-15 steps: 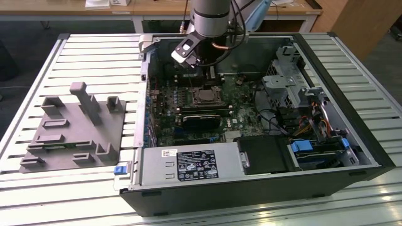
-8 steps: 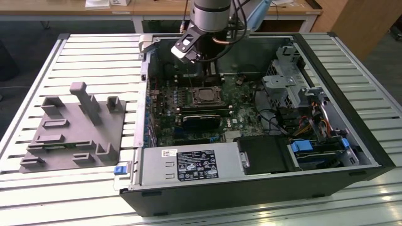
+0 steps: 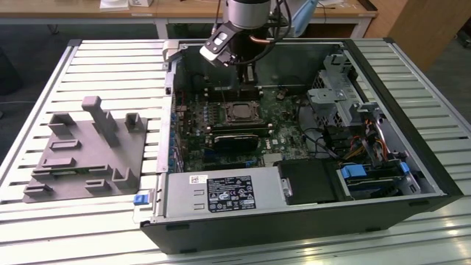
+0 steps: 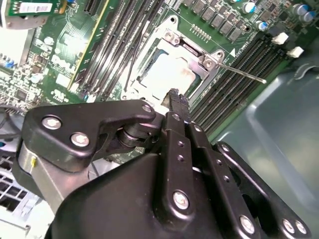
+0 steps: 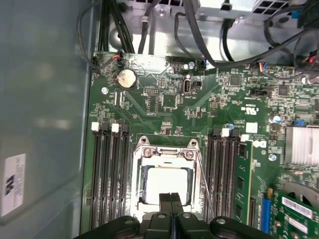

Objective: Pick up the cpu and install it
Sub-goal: 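Install the first cpu locking lever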

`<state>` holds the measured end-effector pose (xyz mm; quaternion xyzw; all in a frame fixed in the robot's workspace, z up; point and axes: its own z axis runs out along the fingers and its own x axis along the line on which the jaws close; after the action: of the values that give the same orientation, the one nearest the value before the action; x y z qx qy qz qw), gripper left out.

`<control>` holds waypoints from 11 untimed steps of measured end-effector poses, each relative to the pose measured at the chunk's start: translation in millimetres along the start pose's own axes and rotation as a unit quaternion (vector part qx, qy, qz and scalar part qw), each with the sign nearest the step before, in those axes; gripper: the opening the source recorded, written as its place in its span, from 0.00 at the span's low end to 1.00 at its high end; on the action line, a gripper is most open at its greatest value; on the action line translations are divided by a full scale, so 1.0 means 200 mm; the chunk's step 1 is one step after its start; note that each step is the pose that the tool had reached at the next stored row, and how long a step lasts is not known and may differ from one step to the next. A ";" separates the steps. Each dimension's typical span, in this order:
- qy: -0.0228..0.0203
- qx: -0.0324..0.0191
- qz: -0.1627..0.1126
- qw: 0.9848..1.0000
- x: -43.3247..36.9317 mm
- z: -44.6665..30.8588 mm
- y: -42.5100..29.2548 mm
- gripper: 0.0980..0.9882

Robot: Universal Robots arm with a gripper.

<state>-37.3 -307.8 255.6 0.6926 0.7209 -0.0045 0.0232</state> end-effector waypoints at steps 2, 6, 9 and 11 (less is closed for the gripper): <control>0.000 0.000 0.000 1.000 -0.001 -0.024 0.001 0.01; 0.000 0.000 0.000 1.000 -0.003 -0.071 0.002 0.01; -0.001 0.000 0.000 1.000 -0.004 -0.102 0.003 0.01; -0.001 0.000 -0.004 1.000 -0.004 -0.107 0.002 0.01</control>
<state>-37.4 -307.7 277.1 0.6898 0.7236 -0.0050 0.0239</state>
